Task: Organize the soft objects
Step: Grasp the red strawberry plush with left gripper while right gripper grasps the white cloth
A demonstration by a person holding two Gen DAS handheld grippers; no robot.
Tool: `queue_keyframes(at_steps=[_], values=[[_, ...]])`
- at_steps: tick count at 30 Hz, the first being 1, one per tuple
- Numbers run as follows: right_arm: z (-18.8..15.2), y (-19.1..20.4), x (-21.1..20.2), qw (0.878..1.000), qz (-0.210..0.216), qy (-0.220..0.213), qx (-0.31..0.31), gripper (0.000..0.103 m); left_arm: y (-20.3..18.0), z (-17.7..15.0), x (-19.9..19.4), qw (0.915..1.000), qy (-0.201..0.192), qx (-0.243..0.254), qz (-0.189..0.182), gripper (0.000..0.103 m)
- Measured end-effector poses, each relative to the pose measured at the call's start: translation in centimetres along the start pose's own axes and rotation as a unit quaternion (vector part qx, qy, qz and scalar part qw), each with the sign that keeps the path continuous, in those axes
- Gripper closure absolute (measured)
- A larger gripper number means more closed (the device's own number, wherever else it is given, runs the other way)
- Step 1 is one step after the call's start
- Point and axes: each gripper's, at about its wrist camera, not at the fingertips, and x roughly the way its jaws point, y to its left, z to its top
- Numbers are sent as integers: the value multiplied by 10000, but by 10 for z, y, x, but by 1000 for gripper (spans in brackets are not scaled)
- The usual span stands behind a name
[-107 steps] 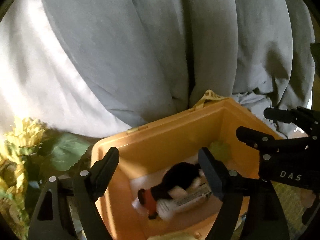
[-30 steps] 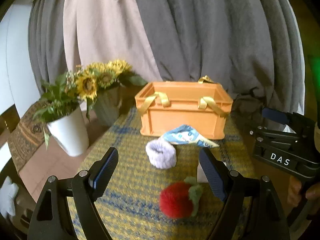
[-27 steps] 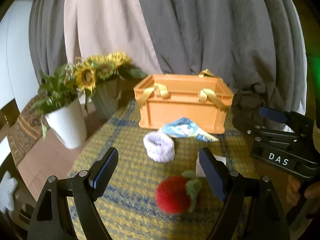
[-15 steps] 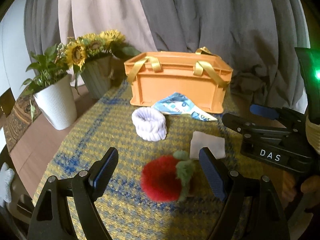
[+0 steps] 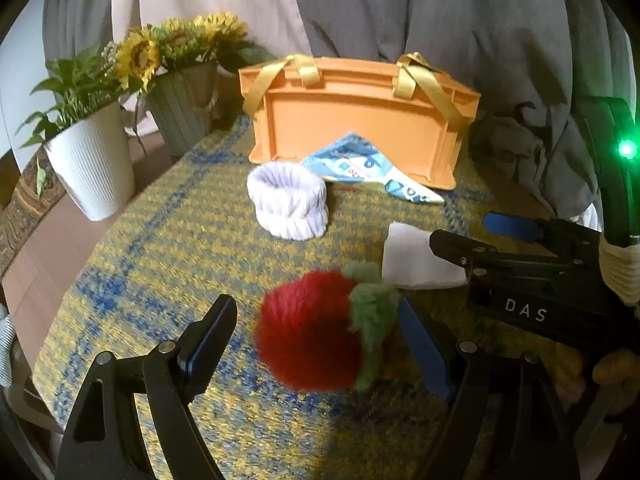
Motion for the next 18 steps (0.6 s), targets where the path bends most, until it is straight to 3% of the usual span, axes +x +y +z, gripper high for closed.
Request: queue_keyframes(at_steps=[14,18], values=[[-14,-11,29,9988,179,402,234,39,-5,-10,21,9997,221,-82,-2,24],[-16,-10,38,9981,249,525,219,45,-3,-10,28,9995,300,-107,-26,32]])
